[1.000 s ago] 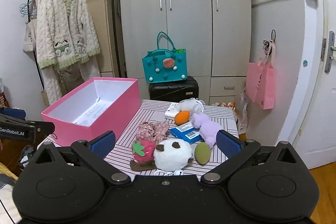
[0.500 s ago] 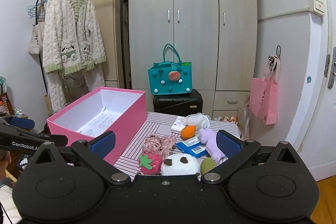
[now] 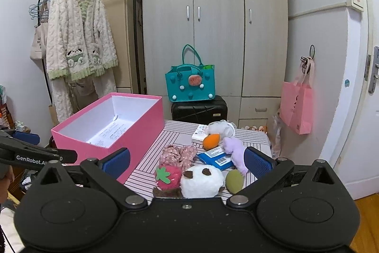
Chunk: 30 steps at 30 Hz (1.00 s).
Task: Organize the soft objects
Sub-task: 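Move the left tool toward the white plush panda on the table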
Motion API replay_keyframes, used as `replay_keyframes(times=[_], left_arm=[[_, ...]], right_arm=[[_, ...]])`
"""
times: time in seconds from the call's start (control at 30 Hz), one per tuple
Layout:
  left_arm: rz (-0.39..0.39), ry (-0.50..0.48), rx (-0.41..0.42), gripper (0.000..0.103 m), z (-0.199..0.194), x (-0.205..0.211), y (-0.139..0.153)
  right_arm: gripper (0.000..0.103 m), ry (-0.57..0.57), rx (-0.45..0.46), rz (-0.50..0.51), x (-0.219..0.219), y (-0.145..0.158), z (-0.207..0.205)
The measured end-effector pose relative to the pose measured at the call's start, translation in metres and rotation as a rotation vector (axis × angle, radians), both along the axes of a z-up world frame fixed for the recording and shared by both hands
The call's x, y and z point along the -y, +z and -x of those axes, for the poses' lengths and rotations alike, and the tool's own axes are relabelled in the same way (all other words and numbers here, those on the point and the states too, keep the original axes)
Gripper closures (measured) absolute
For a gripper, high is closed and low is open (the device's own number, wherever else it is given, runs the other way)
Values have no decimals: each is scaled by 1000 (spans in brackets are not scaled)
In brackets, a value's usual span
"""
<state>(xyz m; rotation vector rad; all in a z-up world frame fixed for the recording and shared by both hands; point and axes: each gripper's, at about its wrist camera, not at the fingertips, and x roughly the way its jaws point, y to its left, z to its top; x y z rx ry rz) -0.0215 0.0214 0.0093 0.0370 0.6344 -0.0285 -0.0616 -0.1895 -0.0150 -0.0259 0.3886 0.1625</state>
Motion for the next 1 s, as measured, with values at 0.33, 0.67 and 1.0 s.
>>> replay_keyframes(times=[0.33, 0.67, 1.0], left_arm=[[27, 20, -18, 0, -2, -3, -3], [-13, 19, -19, 0, 1, 0, -3], [-118, -89, -21, 0, 0, 12, 13]], right_arm=[[0, -1, -13, 4, 2, -5, 0], [0, 9, -21, 38, 4, -3, 1], [0, 77, -47, 50, 20, -5, -1]])
